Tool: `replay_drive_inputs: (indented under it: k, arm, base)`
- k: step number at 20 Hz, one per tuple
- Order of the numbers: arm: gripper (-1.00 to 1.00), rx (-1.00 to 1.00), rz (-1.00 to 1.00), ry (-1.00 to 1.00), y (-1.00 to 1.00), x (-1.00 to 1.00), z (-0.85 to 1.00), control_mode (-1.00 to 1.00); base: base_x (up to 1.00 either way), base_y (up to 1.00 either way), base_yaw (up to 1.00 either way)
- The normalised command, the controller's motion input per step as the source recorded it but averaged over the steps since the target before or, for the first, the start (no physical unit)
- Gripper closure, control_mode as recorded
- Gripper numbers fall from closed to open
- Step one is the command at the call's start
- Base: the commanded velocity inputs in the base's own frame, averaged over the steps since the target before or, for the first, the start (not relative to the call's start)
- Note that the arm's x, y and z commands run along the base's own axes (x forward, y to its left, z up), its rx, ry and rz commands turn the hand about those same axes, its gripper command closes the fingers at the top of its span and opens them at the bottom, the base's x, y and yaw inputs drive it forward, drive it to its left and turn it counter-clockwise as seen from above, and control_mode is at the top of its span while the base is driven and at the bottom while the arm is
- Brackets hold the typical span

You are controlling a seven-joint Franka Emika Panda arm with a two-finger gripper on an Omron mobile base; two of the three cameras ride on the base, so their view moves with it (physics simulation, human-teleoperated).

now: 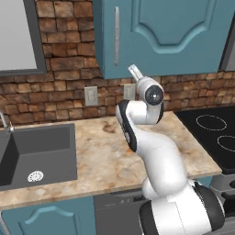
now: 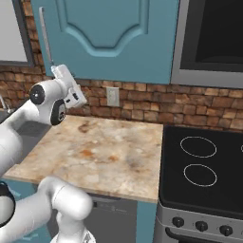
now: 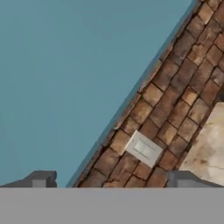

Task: Pick the potato from the counter and place it in the cabinet. Then close the cabinet.

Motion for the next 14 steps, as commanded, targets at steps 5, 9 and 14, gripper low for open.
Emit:
replay_drive_inputs:
  k: [5,9,14]
  arm:
    - [-1.0,0.0,-0.2,0.34,-0.01,1.0,0.0,-1.0]
    - [-1.0,0.0,-0.18,0.34,-0.11,1.0,0.0,-1.0]
    - [-1.0,0.0,-0.11,0.28,-0.28,0.52,0.05,-1.0]
  base:
    - [0.0,0.0,0.0]
    - [0.0,0.0,0.0]
    - [0.0,0.0,0.0]
